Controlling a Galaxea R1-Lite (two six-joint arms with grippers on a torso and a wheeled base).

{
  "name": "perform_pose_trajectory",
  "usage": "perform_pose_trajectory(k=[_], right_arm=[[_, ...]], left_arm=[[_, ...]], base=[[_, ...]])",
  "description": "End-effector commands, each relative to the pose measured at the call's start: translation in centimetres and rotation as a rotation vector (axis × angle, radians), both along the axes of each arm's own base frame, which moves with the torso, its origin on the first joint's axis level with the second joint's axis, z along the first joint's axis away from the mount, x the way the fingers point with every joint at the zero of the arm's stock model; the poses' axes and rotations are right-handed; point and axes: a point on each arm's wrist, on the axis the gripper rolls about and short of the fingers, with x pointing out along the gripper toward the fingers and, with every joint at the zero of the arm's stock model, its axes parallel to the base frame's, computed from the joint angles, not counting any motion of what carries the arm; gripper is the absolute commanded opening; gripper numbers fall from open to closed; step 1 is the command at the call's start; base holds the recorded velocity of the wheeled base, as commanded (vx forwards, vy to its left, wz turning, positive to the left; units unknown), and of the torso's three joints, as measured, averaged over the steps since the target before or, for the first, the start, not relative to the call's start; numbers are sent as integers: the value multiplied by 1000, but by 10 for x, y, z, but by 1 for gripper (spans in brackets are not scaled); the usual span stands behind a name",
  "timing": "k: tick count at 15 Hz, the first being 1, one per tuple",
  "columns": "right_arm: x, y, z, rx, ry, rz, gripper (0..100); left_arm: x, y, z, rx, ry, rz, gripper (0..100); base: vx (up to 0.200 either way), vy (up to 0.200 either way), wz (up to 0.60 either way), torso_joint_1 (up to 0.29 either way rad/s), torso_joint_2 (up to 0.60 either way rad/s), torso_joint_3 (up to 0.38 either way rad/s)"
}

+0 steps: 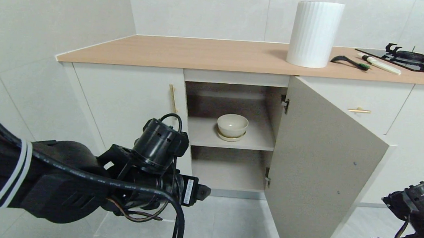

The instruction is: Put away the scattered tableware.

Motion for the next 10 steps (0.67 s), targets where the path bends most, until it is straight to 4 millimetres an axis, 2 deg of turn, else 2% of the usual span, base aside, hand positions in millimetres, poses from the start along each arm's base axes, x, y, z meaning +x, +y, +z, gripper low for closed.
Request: perform_pose_trajectory(k=[1,3,5,6,10], right_arm=[[4,-22,4,-78,-27,-80,100],[7,-30,7,-86,-41,-110,100],[22,-50,19,-101,-92,-220,100],[28,-52,22,-99,-106,-236,100],[69,-66,17,-37,-188,-285,100]], left_arm=[[1,0,0,0,-1,3,100],[1,0,0,0,-1,3,100],[1,1,1,-10,-13,5,100],[1,1,1,-11,-15,5,100],[3,3,4,-26,-32,16,100]], base=[[0,0,0,0,0,0],[0,0,0,0,0,0],[0,0,0,0,0,0],[0,0,0,0,0,0],[0,0,0,0,0,0]])
